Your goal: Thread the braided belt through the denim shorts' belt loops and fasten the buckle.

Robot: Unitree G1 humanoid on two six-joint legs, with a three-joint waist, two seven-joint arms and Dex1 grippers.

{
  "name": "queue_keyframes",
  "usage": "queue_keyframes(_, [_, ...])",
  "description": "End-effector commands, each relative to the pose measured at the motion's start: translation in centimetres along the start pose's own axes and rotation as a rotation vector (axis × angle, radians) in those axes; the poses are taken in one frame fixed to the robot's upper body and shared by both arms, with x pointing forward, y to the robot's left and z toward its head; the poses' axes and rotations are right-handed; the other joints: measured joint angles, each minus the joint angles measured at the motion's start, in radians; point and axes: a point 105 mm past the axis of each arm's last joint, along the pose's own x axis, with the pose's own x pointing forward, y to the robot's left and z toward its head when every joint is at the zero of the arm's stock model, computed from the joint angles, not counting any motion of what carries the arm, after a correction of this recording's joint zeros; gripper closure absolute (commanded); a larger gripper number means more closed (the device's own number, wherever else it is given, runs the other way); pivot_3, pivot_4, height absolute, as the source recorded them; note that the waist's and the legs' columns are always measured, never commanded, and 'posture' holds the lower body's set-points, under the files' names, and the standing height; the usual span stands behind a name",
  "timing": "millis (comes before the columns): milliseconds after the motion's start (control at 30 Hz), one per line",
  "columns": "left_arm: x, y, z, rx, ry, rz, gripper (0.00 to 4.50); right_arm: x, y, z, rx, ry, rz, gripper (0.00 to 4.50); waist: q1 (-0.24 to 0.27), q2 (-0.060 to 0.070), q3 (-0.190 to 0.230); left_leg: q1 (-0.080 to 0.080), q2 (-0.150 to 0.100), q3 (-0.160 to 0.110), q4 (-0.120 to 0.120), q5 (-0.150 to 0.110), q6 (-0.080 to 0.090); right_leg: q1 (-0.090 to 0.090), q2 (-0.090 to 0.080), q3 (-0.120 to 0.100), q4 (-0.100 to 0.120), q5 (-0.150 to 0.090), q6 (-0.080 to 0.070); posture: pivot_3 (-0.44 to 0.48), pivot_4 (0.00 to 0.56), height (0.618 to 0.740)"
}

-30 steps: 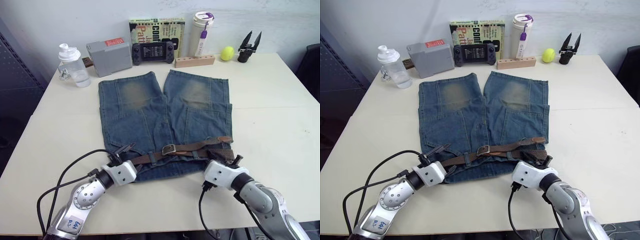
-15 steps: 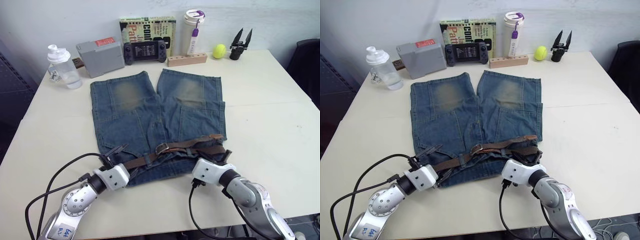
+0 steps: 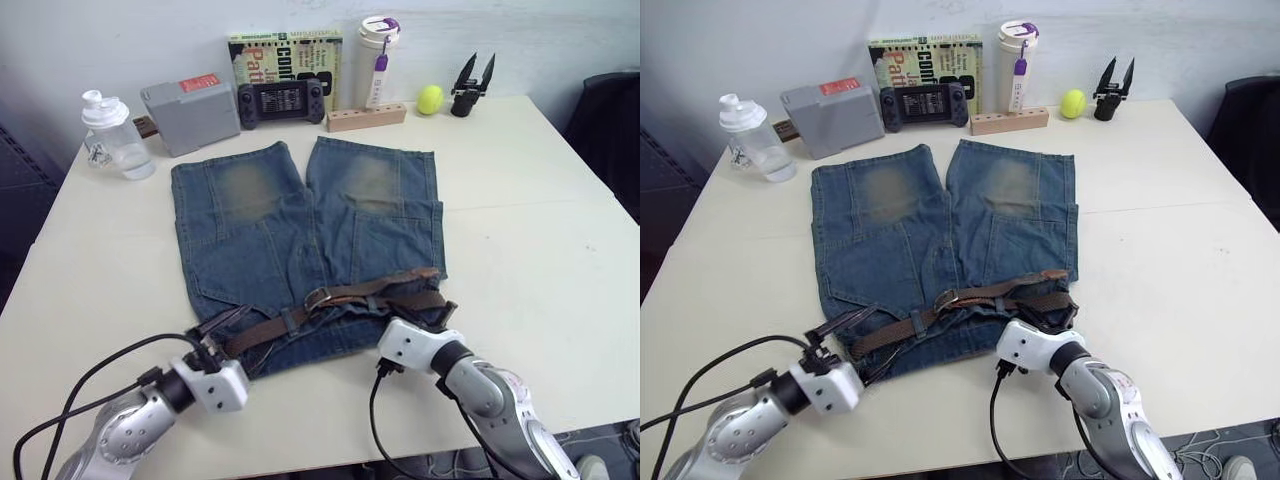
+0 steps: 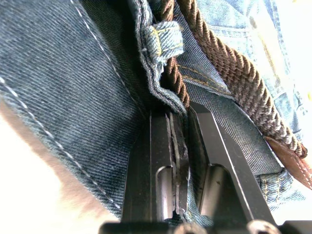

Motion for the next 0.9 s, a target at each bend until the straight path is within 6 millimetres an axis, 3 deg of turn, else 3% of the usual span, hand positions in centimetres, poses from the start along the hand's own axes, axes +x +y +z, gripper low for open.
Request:
queue_keyframes(33, [-0.8,0.9,0.1,-0.002,-0.012,0.022,0.02,0.0,1.2,0.9,0.010,-0.035,0.034,4.50,0.000,0.000,0.000,0.000,0.000,0.000,0.000,0.000,0.000,0.000,0.000,0.000,0.000,0.000,0.000,0.000,0.150,0.726])
queue_keyframes(200, [-0.6,1.1,-0.3,0.028,-0.007,0.018,0.02,0.2,1.3,1.0,0.020,-0.035,0.034,4.50,-0.001,0.000,0.000,0.000,0.000,0.000,0.000,-0.001,0.001,0.000,0.000,-0.001,0.000,0.000,0.000,0.000,0.150,0.726])
queue_keyframes(533, [1.6,1.2,0.2,0.032,-0.029,0.023,0.02,0.2,1.2,0.8,0.022,-0.029,0.026,4.50,-0.002,-0.001,0.000,0.000,0.000,0.002,0.001,-0.001,0.001,0.000,0.001,-0.001,0.002,0.000,0.000,0.000,0.150,0.726])
queue_keyframes(567, [1.7,1.1,0.1,0.026,-0.019,0.015,0.45,0.2,1.2,0.8,0.023,-0.029,0.025,4.50,-0.002,-0.001,0.000,0.000,0.000,0.002,0.001,-0.001,0.001,0.000,0.001,-0.001,0.002,0.000,0.000,0.000,0.150,0.726])
queue_keyframes(633, [1.7,1.0,-0.1,0.022,-0.007,0.005,0.82,0.3,1.1,0.8,0.022,-0.028,0.023,4.50,-0.001,-0.001,0.000,0.000,0.000,0.002,0.001,-0.001,0.001,0.000,0.001,-0.001,0.002,0.000,0.000,0.000,0.150,0.726])
queue_keyframes(900, [2.0,0.7,-0.7,0.031,0.041,-0.018,4.19,0.4,1.0,1.0,0.022,-0.032,0.022,4.50,-0.001,-0.001,0.000,0.000,0.000,0.002,0.001,-0.001,0.001,0.000,0.001,-0.001,0.002,0.000,0.000,0.000,0.150,0.726])
